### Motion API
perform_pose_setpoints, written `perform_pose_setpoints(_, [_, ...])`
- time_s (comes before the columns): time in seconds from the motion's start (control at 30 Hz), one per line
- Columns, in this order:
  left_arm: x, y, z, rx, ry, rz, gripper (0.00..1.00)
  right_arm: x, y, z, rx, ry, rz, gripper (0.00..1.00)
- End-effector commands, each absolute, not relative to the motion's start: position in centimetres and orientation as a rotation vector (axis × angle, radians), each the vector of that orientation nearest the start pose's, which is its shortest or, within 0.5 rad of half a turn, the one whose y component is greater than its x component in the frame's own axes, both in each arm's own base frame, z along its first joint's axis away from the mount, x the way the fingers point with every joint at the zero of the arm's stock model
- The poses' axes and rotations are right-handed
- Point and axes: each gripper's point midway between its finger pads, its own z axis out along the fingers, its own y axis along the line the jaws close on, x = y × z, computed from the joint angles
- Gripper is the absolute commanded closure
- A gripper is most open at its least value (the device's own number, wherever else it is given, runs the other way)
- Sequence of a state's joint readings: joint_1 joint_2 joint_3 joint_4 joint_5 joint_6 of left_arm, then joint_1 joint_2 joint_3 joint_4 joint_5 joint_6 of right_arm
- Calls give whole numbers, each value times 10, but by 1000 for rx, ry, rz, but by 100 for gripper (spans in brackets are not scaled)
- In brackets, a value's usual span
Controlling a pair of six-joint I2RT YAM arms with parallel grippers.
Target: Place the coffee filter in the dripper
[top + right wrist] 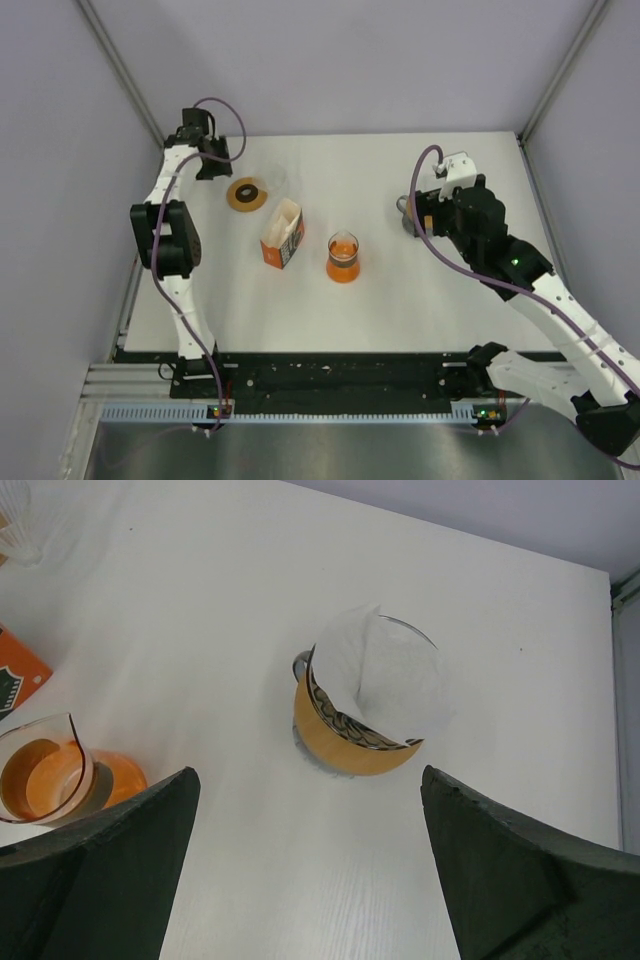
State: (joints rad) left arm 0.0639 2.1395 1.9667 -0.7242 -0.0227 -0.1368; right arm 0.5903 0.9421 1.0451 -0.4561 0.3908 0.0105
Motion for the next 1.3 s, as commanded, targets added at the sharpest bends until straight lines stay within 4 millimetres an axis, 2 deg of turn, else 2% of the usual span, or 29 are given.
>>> perform_pose_setpoints(0.0, [550,18,121,-260,2456,-108,44,298,117,300,-272,1840,44,8])
perform_pose_setpoints(0.13, [545,13,105,-272,2495,-145,44,298,117,299,-274,1844,42,8])
perform_pose_setpoints(0.3, [538,4,96,-261,2501,-186,45,299,119,298,-279,1848,43,8])
perform_pose_setpoints(0.53, [543,2,80,-202,2539,-111,45,299,120,299,-281,1850,45,8])
perform_pose_setpoints(0.73, [559,0,77,-170,2523,-65,46,298,118,298,-281,1851,43,8])
perform_pose_setpoints(0.9, [549,-6,58,-151,2588,-69,48,297,118,299,-280,1852,41,8])
perform_pose_setpoints(0.97, [547,-4,52,-148,2594,-51,49,298,118,298,-282,1854,42,8])
perform_pose_setpoints(1.07, [545,6,48,-155,2605,21,56,299,118,299,-312,1850,22,8])
perform_pose_setpoints(1.27, [546,12,41,-145,2620,72,56,301,120,300,-318,1850,27,8])
